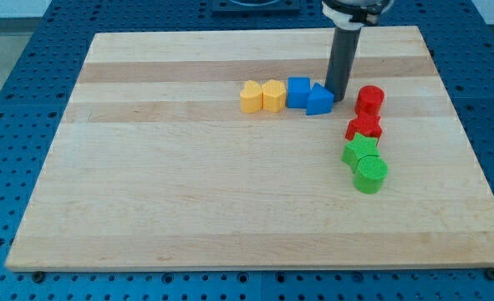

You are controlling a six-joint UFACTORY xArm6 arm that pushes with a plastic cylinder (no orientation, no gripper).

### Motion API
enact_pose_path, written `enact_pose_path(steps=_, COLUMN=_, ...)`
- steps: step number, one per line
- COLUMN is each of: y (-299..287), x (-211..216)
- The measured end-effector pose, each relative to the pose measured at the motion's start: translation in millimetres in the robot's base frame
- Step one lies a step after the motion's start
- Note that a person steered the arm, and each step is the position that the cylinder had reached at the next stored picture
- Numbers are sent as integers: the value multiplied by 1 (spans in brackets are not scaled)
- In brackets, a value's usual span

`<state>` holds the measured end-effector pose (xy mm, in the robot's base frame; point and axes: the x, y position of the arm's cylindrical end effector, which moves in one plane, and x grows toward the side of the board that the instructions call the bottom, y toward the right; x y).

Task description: Push red circle below the green circle

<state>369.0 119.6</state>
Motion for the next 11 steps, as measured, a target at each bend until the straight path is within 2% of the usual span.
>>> enact_pose_path(steps=2, y=55, x=8)
enact_pose_path(steps=4, y=60, x=-19)
enact_pose_path(steps=5, y=87, x=-11)
enact_pose_path(steps=6, y=111, x=17)
enact_pose_path(steps=7, y=119, x=25)
enact_pose_path(steps=8, y=119, x=13)
enact_pose_path(steps=9, y=119, x=25)
enact_pose_path(steps=10, y=122, x=73)
enact_pose_path(steps=11, y=122, x=83)
